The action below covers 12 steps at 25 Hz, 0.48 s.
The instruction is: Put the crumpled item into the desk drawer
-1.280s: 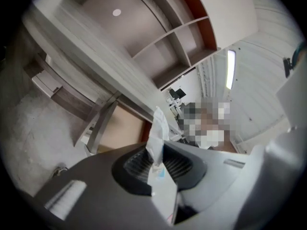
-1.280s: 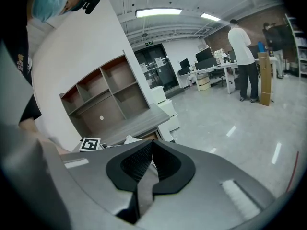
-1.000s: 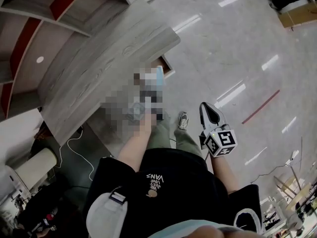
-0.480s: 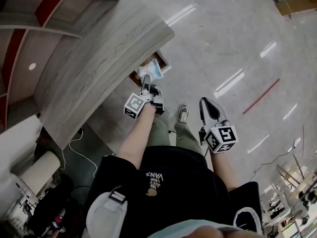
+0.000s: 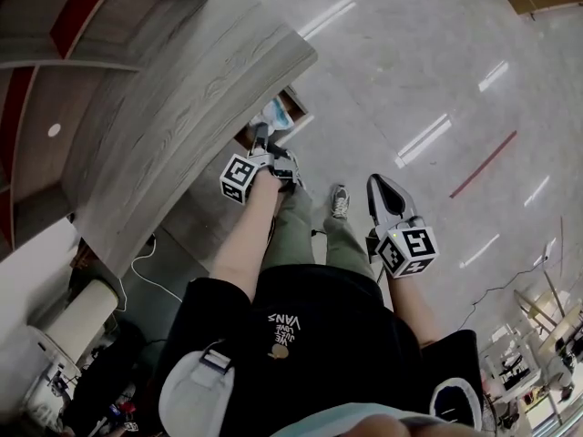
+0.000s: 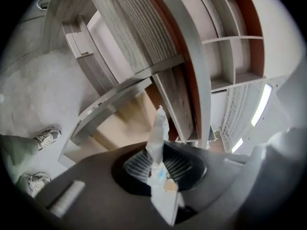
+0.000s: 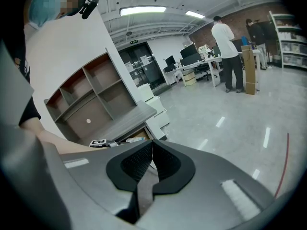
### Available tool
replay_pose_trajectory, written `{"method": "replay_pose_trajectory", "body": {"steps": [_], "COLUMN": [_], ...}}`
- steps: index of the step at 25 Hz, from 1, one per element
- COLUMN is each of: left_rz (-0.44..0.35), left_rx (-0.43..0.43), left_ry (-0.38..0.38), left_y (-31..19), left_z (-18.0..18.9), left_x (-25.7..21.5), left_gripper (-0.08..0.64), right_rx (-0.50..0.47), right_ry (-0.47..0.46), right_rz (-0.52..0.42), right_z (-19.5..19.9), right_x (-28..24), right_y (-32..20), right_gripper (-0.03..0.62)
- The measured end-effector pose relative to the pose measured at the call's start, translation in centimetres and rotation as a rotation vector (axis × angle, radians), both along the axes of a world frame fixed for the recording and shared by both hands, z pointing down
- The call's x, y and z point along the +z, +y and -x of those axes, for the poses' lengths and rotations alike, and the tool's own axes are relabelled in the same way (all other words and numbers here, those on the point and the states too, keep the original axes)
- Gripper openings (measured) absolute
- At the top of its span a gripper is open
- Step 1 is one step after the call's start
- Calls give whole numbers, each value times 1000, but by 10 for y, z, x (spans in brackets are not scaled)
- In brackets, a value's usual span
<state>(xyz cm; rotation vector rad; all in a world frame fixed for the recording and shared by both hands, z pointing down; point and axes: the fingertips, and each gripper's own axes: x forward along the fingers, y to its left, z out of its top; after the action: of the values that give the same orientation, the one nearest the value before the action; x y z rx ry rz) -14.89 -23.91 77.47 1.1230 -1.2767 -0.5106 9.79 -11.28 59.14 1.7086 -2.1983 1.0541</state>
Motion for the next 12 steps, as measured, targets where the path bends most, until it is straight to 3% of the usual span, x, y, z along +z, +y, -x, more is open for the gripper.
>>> {"method": "replay_pose_trajectory", "body": {"steps": [7,12], "left_rz": [62,51], "left_rx": [-64,-76], "left_ry": [72,83], "left_y": [-3,-11], "left_z": [-1,0], "left_x": [15,14], "left_gripper": [103,103], "right_rx": [24,29], "right_ry": [6,5], "right_rz": [14,18], "right_z": [-2,-1], "right_x": [3,5], "right_y": [1,2], "right_gripper": [3,3]}}
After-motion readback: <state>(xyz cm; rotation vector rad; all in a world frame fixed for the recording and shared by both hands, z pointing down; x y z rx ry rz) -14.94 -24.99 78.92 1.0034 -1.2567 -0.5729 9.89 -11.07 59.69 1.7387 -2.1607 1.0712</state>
